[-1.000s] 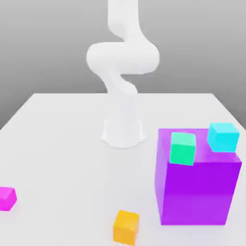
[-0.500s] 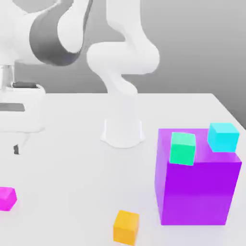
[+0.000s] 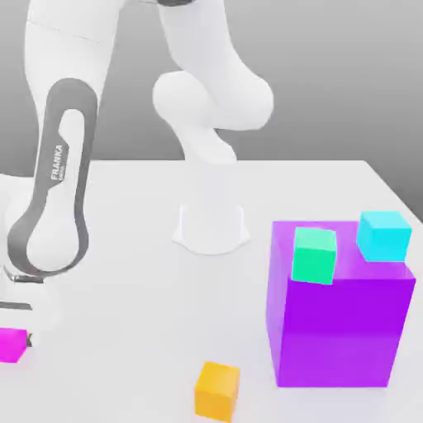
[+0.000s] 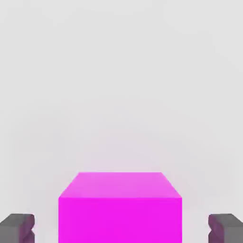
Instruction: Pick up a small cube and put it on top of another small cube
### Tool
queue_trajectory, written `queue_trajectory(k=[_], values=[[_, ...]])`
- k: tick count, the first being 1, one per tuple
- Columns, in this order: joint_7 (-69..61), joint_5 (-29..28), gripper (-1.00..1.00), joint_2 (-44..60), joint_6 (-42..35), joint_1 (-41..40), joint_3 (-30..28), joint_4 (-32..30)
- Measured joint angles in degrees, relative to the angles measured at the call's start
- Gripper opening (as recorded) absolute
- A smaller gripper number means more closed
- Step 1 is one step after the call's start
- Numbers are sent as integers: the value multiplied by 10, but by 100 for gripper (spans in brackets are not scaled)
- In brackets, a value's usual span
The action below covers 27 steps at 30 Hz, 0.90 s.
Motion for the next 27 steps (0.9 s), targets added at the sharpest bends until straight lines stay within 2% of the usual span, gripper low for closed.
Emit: queue_trajectory(k=[4,8,10,16,19,23,27], values=[[0,0,-100,0,-1,-1,0,0],[43,-58,-100,-70,-50,39,-52,-20],[59,-56,-100,-103,-69,51,-49,-8],[154,-76,-100,-209,-161,150,27,0],[204,-92,-100,-261,-205,228,67,-3],[288,-119,-100,-342,-280,325,130,-2],[380,-155,-100,-424,-359,376,209,-6]])
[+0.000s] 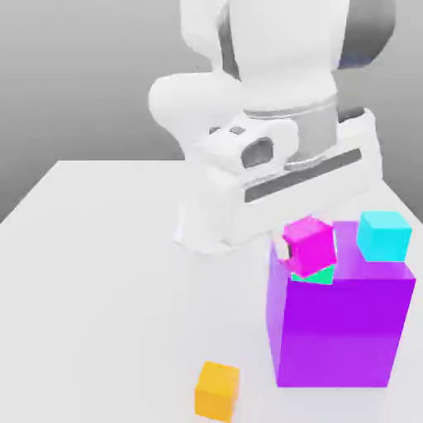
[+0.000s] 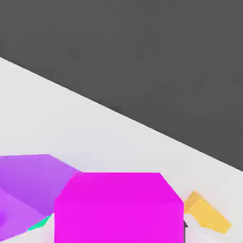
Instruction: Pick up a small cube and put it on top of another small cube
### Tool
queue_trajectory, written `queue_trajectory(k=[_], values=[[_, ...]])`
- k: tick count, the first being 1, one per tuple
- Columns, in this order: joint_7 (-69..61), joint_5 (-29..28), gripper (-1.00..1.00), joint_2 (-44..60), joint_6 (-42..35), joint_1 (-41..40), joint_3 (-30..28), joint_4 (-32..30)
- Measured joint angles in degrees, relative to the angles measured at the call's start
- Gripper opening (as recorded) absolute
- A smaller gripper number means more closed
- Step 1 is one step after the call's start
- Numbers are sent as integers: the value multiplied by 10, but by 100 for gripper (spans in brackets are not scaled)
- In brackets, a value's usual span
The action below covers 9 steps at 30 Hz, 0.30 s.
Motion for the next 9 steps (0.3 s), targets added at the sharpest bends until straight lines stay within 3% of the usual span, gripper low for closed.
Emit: queue_trajectory(k=[3,6,7,9], values=[[72,-41,-100,-38,-44,34,71,-14],[88,-51,-100,-18,7,38,94,-52],[90,-52,100,-13,19,39,96,-60],[90,-52,100,-13,19,39,96,-60]])
